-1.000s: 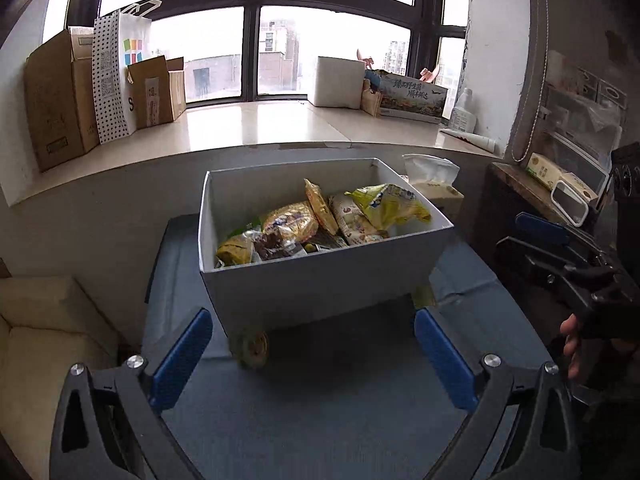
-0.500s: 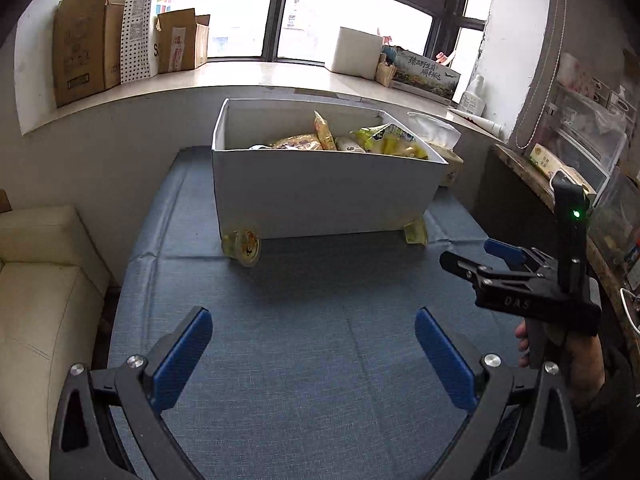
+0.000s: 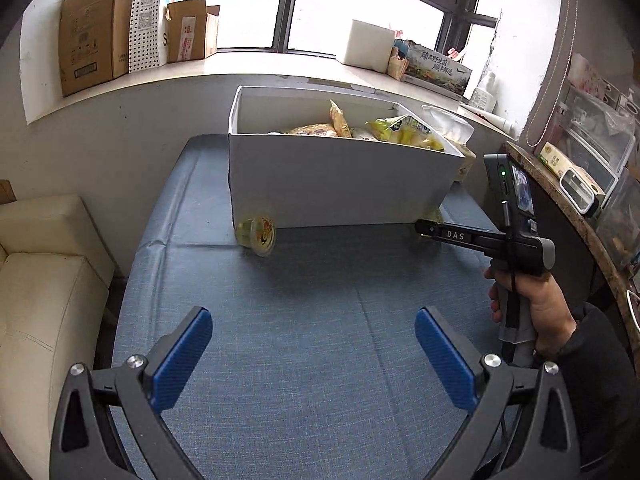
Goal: Organize snacks
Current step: 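Grasp clear jelly cup with right tool while left tool grasps small jelly cup, then release jelly cups into box with right tool while left tool releases its cup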
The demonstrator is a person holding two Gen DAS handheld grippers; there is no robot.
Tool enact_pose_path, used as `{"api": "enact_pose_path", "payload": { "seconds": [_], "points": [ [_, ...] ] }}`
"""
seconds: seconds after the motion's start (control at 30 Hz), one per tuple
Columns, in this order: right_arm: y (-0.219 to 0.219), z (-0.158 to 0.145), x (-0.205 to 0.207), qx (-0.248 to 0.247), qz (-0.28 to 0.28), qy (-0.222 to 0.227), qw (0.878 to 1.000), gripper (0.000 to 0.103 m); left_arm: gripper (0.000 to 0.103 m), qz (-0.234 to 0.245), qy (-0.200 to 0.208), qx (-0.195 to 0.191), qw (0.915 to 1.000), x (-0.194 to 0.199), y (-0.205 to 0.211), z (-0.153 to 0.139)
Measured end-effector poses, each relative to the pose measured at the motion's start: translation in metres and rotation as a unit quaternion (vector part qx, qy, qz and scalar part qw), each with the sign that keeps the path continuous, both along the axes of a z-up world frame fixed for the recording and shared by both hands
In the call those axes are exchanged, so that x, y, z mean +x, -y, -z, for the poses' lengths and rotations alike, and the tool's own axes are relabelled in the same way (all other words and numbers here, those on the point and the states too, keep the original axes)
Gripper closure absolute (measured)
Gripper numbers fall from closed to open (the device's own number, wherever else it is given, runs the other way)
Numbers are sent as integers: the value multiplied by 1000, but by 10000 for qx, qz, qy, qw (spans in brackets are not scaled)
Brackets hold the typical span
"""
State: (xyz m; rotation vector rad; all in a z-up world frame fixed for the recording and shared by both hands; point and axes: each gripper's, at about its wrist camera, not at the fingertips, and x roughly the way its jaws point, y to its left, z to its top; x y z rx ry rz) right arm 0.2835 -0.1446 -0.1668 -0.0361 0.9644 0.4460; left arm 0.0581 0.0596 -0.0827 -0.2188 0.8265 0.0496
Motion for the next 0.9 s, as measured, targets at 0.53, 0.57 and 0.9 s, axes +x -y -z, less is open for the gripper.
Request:
{"api": "enact_pose_path", "payload": {
  "seconds": [0.53, 0.57, 0.9],
  "points": [
    [24, -56, -73, 380, -449, 548, 9968, 65, 0, -18, -365, 758, 9965, 73, -25, 21],
    [27, -60, -81, 434, -478, 591, 9962, 65, 0, -44, -405, 828, 9957, 82, -29, 25],
    [44, -84, -126, 693, -560, 711, 9935, 65, 42, -124, -1087, 1010, 9889, 138, -53, 79]
  ]
}}
